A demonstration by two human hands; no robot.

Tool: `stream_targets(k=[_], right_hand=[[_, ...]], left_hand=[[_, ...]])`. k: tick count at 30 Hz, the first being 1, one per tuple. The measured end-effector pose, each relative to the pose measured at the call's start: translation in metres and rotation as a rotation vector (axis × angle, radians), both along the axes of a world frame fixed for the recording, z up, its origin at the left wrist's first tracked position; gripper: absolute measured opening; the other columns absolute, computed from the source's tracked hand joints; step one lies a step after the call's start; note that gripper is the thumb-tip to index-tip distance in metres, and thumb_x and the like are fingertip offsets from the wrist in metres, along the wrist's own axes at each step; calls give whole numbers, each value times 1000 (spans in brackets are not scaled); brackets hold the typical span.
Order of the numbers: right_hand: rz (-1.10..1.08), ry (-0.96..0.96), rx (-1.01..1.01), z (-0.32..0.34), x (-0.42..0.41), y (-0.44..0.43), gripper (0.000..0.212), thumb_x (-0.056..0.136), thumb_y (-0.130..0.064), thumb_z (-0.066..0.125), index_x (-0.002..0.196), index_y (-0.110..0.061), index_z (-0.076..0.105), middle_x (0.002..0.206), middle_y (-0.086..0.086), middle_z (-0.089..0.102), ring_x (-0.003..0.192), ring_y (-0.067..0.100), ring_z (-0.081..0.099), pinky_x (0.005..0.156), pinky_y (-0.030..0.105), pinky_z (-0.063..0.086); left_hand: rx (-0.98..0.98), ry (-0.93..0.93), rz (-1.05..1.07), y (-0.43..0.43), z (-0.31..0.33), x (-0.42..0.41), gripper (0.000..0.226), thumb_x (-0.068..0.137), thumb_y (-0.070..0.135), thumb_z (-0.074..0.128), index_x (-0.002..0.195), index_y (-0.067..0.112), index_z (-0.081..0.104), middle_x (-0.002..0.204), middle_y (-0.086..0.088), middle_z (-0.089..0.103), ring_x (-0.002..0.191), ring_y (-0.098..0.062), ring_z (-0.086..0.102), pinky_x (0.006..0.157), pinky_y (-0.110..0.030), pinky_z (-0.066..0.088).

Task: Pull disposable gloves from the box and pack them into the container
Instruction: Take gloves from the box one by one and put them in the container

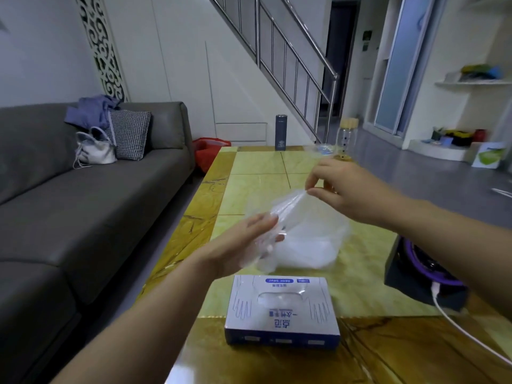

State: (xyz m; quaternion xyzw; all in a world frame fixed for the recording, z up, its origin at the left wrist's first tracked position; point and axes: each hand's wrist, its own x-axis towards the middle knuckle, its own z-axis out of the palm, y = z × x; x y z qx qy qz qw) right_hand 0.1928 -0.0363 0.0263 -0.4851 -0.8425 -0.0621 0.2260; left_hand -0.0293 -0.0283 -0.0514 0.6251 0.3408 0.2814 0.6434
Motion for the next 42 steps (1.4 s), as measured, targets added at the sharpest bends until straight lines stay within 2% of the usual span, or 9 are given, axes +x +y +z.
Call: stream_targets(k=[6, 13, 18, 22, 27, 30, 37, 40, 42], right_hand=[[-19, 52, -17, -10, -2, 3, 2, 92, -26, 58, 92, -25, 60, 94, -11, 52, 78, 6, 47, 76, 35, 48], [-3, 144, -21, -20, -4, 13, 17, 91, -29, 60, 107, -25, 63, 103, -16, 52, 91, 6, 52, 83, 32, 48], [-261, 1024, -463, -32, 5, 27, 82, 78, -49, 69, 146, -31, 26, 139, 1, 43, 122, 18, 45, 94, 37, 45], [-75, 1490, -816, -50, 0, 30, 104, 65, -41, 71, 149, -40, 11, 134, 12, 50, 117, 25, 53, 86, 43, 52], [0, 1244, -507, -41, 2, 51, 57, 82, -12, 68, 132, -30, 47, 102, 2, 72, 85, 10, 67, 74, 24, 54], [-20, 1019, -467, -38, 13, 69, 32, 86, -2, 64, 108, -25, 66, 103, -7, 70, 84, 10, 63, 68, 16, 53], [-337, 587, -517, -73, 36, 106, 57, 82, -10, 73, 135, -16, 53, 112, -5, 57, 58, 2, 58, 48, 4, 40], [-372, 493, -574, -87, 38, 113, 61, 80, -13, 75, 136, -16, 52, 122, 1, 59, 63, 2, 61, 52, 8, 44], [-403, 410, -608, -92, 37, 116, 64, 78, -15, 77, 136, -15, 50, 125, 3, 59, 71, 5, 65, 61, 15, 50]], left_hand=[[82, -78, 166, 15, 18, 18, 48, 80, 40, 70, 104, 0, 62, 96, -11, 63, 91, -25, 56, 83, -38, 43], [55, -68, 70, 24, 28, 31, 32, 93, 17, 56, 125, 13, 59, 114, -13, 68, 108, -21, 64, 101, -33, 45], [-42, -278, 116, 42, 26, 30, 36, 96, 5, 46, 121, 31, 52, 89, -7, 75, 97, -20, 69, 80, -25, 57], [-66, -305, 175, 58, 26, 30, 21, 97, 7, 44, 108, 18, 57, 101, -17, 72, 95, -19, 70, 75, -22, 57], [-91, -315, 205, 81, 28, 34, 18, 94, -2, 47, 89, 11, 59, 73, -5, 67, 73, -17, 69, 69, -28, 58], [-71, -174, 262, 107, 19, 23, 18, 93, 2, 52, 108, 7, 59, 75, -3, 53, 62, -10, 49, 61, -22, 50], [453, 461, 1081, 151, 1, -7, 65, 86, 22, 60, 145, 25, 32, 135, -3, 41, 120, -24, 48, 101, -43, 43], [1056, 516, 679, 128, 14, 22, 47, 90, 21, 60, 135, 29, 48, 126, 6, 45, 109, -13, 50, 96, -33, 46], [1075, 804, 188, 119, 11, 49, 45, 91, 31, 59, 134, 34, 49, 131, 10, 47, 107, -10, 53, 94, -31, 48]])
